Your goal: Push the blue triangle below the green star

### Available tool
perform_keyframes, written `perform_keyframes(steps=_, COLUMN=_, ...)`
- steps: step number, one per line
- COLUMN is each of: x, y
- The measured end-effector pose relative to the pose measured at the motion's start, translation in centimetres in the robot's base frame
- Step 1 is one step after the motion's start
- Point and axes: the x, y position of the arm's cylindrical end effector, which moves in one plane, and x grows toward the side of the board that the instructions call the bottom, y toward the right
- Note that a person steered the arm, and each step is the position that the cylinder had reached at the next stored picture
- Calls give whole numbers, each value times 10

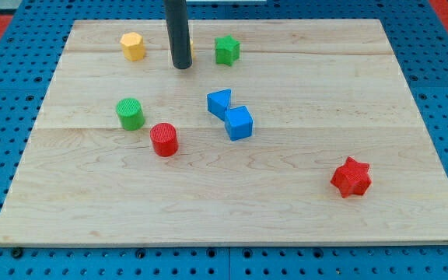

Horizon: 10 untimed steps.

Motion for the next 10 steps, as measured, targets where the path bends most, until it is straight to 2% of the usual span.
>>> perform_keyframes(steps=1, x=-11, y=0)
perform_keyframes(steps=2, x=21, y=20)
perform_keyframes(steps=3, x=61, y=100)
perform_keyframes(steps=4, x=115, y=146)
perform_keyframes(steps=5, x=154, y=88)
perform_keyframes(steps=6, x=149, y=78)
perform_keyframes(steps=8, x=86, y=67)
perform_keyframes(steps=9, x=96, y=72)
perform_keyframes(steps=10, x=99, y=-5)
